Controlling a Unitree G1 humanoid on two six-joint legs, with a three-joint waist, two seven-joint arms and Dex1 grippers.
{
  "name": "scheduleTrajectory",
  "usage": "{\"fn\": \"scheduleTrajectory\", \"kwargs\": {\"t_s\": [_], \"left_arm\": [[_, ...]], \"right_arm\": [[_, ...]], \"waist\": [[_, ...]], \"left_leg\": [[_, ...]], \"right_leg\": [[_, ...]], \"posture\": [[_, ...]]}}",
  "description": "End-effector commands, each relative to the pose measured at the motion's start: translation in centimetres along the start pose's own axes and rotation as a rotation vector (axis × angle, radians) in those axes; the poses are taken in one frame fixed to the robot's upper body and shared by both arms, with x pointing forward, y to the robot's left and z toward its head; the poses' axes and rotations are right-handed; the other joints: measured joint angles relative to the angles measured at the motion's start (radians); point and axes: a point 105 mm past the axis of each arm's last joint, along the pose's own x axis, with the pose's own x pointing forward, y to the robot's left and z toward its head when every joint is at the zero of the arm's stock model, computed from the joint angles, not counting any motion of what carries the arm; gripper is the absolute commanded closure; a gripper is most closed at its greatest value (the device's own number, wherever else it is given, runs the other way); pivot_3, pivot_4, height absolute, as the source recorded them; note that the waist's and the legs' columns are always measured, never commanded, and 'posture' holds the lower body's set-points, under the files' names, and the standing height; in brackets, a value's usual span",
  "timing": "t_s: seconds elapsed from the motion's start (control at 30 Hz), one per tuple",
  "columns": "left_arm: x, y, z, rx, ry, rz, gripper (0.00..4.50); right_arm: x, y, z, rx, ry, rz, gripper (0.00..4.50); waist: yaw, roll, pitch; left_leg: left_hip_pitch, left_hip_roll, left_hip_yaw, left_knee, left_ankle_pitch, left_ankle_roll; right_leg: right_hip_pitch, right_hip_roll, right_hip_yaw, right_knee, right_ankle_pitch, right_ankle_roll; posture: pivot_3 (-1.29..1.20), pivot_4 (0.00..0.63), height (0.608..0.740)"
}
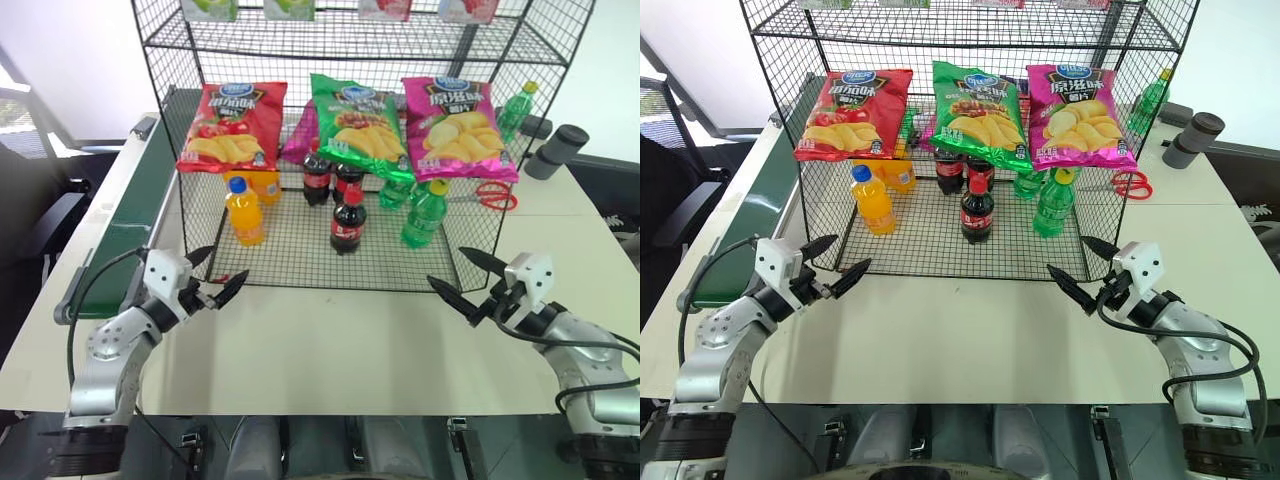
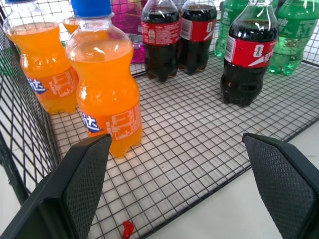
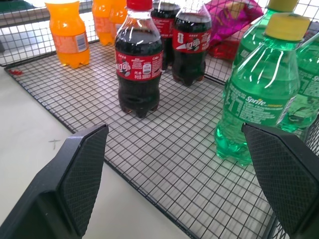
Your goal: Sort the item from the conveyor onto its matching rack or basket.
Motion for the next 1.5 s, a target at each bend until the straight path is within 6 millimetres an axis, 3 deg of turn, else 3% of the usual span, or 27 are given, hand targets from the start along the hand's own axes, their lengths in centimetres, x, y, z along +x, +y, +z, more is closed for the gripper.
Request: {"fn": "scheduleTrajectory", "kwargs": {"t_s": [0.03,1.5], "left_arm": [[0.2,-0.2,0.6,0.026,-0.016,-0.024,0.0],[-0.6,-0.5,0.0,0.035,0.025,0.008,0.0]], "right_arm": [[0.1,0.0,0.5,-0.027,-0.035,0.001,0.05],[1.2,0.6,-0.5,-0.029,-0.011,0.03,0.05]], "waist": [[0.0,0.0,0.0],[0.0,0.0,0.0]], "left_leg": [[0.0,0.0,0.0,0.0,0.0,0.0],[0.0,0.0,0.0,0.0,0.0,0.0]], "right_leg": [[0.0,0.0,0.0,0.0,0.0,0.0],[0.0,0.0,0.0,0.0,0.0,0.0]], "posture": [[0.0,0.15,0.74],[0.0,0.15,0.74]]}}
